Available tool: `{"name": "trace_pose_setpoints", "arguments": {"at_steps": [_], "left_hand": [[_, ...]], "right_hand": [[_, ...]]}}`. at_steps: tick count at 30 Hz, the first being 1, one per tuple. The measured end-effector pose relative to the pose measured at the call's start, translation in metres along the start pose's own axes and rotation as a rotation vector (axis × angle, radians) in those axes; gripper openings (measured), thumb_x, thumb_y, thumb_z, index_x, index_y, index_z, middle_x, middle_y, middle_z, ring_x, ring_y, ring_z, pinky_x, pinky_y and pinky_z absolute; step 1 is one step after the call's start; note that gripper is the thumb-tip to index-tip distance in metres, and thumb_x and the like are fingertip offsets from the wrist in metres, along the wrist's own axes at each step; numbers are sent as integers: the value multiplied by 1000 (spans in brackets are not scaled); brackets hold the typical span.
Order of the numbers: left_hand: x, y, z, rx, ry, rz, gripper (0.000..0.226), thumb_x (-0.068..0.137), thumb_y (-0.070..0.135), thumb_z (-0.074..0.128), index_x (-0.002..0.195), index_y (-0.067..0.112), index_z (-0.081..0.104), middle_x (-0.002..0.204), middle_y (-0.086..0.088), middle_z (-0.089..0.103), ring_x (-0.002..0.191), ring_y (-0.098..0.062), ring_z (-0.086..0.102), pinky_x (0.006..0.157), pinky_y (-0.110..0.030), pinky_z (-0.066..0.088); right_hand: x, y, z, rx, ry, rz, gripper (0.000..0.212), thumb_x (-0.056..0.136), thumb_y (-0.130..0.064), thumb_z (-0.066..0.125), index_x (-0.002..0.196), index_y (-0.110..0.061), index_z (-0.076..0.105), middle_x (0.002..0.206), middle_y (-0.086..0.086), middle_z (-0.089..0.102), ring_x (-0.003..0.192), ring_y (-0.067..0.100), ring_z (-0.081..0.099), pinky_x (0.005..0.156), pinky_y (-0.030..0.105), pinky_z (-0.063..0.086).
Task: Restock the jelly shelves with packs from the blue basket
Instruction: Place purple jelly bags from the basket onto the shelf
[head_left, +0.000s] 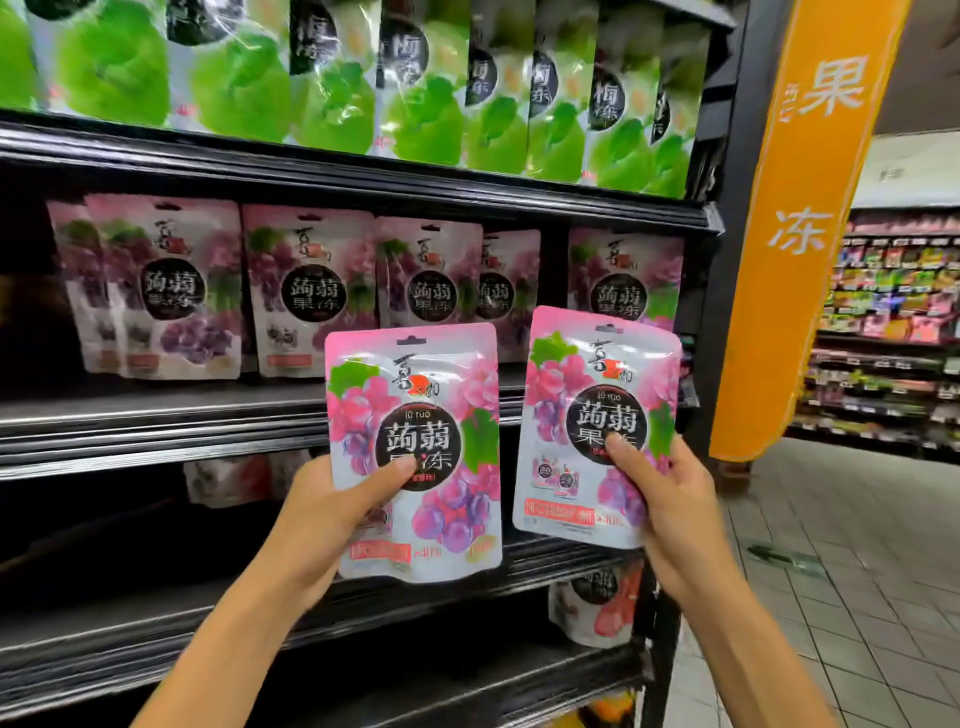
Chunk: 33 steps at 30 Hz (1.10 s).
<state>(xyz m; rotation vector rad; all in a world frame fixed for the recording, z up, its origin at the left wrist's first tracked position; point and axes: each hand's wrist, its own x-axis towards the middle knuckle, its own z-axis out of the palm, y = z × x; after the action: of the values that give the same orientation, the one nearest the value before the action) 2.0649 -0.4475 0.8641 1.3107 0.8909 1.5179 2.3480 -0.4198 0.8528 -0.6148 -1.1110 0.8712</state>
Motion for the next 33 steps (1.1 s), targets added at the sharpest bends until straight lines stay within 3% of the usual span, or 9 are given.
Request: {"name": "trace_pose_setpoints", "arguments": {"at_steps": [5,11,14,18,22,25,27,31,33], "left_hand": [[4,2,13,32,-1,2,41,60,38,87,95,19,77,93,-17,76,79,-32,75,53,-35,58],[9,8,28,43,26,27,40,59,36,81,93,16,77,93,-16,76,81,-33,75,52,-34,58],[10,10,34,73,16,39,35,64,33,80,93,15,77,94,-16,76,85,-33,74,57,-35,60],[11,8,45,74,6,48,31,65,32,80,93,17,78,93,-16,76,83,-32,75,57,-33,59],[14,4,54,95,11,58,33,64,34,83,93,19,78,93,-14,77,83,-30,75,59,-30,58],[16,3,60,107,22,71,35,64,36,86,93,20,77,94,-13,77,85,-30,75,63,-32,60],[17,1,63,105,41,81,35,63,38,82,92,19,77,94,-13,77,84,-30,75,62,-33,60],[19,-3,65,100,64,87,36,67,31,86,97,14,76,97,-17,76,89,-36,73,77,-50,60],[20,-4,66,108,66,81,37,66,30,88,97,14,76,97,-17,76,89,-36,73,78,-49,60]], "right_hand": [[24,-10,-4,-34,-53,-30,33,73,-25,79,104,-20,72,93,2,77,77,10,72,62,19,55],[68,-30,0,-80,-4,-30,37,79,-22,79,113,-12,68,105,12,74,102,35,69,94,56,53],[92,-38,2,-121,46,-65,34,80,-20,80,110,-12,69,103,11,75,100,36,69,91,56,54],[121,-37,5,-221,43,-102,42,77,-27,82,112,-9,66,101,15,73,84,21,70,70,39,58],[145,-34,14,-200,58,-22,75,76,-34,83,136,-3,52,133,18,59,121,32,58,102,50,49],[157,-32,18,-204,59,-66,45,78,-32,82,114,-11,65,104,9,71,92,19,67,72,31,59],[160,-31,18,-244,48,-120,27,78,-30,81,93,-14,65,78,0,67,64,7,61,53,23,50],[161,-26,14,-350,19,-183,42,79,-34,80,99,-2,61,94,18,69,79,17,61,75,38,53],[161,-25,9,-413,-39,-188,53,79,-42,79,107,-2,58,100,19,68,84,14,64,80,34,54]]}}
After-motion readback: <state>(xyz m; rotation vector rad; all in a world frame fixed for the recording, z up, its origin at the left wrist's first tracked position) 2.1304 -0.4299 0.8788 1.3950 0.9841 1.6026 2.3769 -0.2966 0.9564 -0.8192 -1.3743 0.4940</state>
